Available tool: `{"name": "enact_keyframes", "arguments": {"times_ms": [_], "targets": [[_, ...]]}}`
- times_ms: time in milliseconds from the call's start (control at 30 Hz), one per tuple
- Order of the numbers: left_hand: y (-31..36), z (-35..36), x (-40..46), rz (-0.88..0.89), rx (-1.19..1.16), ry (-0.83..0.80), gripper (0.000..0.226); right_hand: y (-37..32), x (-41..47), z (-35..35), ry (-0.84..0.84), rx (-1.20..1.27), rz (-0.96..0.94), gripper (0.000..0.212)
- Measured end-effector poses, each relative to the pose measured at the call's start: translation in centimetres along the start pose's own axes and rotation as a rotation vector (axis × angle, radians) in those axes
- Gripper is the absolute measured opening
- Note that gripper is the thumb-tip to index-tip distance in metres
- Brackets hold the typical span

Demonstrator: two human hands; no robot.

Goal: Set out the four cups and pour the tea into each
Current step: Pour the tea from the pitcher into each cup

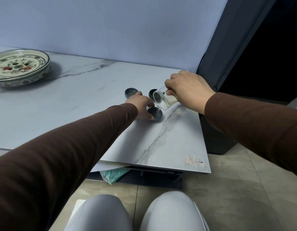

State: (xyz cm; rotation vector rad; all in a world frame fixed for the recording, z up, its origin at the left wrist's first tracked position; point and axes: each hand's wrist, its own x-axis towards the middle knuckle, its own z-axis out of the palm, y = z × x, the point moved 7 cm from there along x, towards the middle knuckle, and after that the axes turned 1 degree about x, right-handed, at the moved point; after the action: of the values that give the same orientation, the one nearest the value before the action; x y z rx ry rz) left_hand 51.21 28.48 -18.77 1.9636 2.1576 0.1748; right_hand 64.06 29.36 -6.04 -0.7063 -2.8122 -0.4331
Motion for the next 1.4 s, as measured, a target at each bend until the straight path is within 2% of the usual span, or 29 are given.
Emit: {"name": "enact_keyframes", "arguments": {"times_ms": [533, 1400], "targets": [[0.1, -0.2, -0.2, -0.006, -0.005, 0.004, 0.056, -0.9, 0.1, -0.2, -0.004, -0.067, -0.028, 0.019], [0.1, 0.0, 0.0, -0.001, -0.017, 0.006, 0.056, -0.1, -0.6, 0.3, 0.005, -0.012, 0.016, 0.022]]}}
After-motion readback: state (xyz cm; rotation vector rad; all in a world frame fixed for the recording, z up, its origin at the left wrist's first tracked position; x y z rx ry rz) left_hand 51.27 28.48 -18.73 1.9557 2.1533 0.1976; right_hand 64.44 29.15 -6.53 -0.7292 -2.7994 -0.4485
